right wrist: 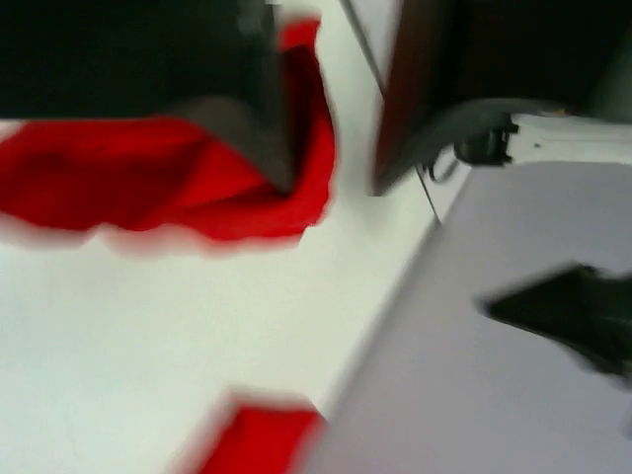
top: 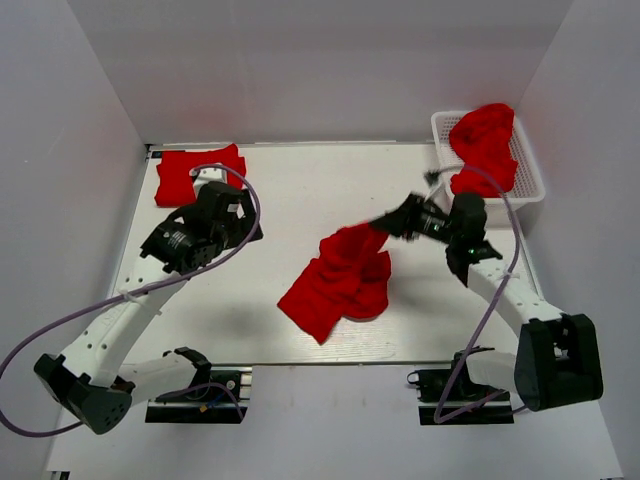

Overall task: Fold and stack the t-shirts
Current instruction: Move the tshirt to the center of the board, then flatten out the tshirt

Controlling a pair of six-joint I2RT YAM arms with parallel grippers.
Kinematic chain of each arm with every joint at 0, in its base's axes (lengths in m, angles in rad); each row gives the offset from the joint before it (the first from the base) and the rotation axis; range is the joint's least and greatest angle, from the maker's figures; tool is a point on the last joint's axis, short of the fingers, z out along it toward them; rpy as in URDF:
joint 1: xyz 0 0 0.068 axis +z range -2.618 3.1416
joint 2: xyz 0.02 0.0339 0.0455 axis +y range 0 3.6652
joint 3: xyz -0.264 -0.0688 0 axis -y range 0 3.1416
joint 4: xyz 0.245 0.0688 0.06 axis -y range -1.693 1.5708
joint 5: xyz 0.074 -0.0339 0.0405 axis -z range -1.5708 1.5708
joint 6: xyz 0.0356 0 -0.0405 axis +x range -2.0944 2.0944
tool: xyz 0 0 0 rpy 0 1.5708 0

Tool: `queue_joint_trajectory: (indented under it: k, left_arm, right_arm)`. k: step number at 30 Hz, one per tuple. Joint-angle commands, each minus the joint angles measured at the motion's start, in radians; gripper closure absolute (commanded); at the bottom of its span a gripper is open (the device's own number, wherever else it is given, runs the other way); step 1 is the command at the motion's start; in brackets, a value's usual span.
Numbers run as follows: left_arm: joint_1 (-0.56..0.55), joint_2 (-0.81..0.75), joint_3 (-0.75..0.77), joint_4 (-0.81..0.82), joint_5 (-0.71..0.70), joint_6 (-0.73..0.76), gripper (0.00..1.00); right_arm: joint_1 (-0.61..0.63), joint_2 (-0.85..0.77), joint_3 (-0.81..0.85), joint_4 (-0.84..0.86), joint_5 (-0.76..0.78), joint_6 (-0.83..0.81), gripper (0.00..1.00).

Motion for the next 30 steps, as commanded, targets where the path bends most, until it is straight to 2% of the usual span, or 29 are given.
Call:
queue_joint_trajectory:
  k: [1,2,3,5,9,17,26,30]
  left_arm:
    - [0.005,0.033,-0.025,-0.048,0.026,-0.017,0.0]
    - [0.005,0.042,-0.037,-0.048,0.04,-0.017,0.0]
    - [0.005,0.042,-0.053,-0.058,0.057,-0.017,0.0]
    - [0.005,0.056,-0.074,-0.049,0.077,-0.017,0.0]
    - [0.005,0.065,-0.157,-0.007,0.152,-0.008,0.0]
    - [-0.023,0.18,-0.179,0.016,0.281,0.087,0.0]
    - [-0.138,0.287,-0.124,0.122,0.407,0.175,0.0]
    - [-0.27,0.347,-0.113,0.147,0.407,0.175,0.0]
  right_arm:
    - [0.02,-0.01,-0.16,-0.123,0.088,-0.169,0.47]
    - [0.021,-0.019,-0.17,-0.165,0.117,-0.187,0.37]
    - [0.021,-0.023,-0.171,-0.247,0.216,-0.254,0.1]
    - [0.026,-0.065,-0.165,-0.337,0.277,-0.285,0.1]
    - [0.024,-0.134,-0.101,-0.545,0.51,-0.34,0.1]
    - [0.02,-0.159,-0.006,-0.819,0.726,-0.331,0.1]
    - [0.02,-0.204,-0.007,-0.906,0.753,-0.365,0.1]
    - [0.021,-0.201,0.005,-0.929,0.753,-0.372,0.1]
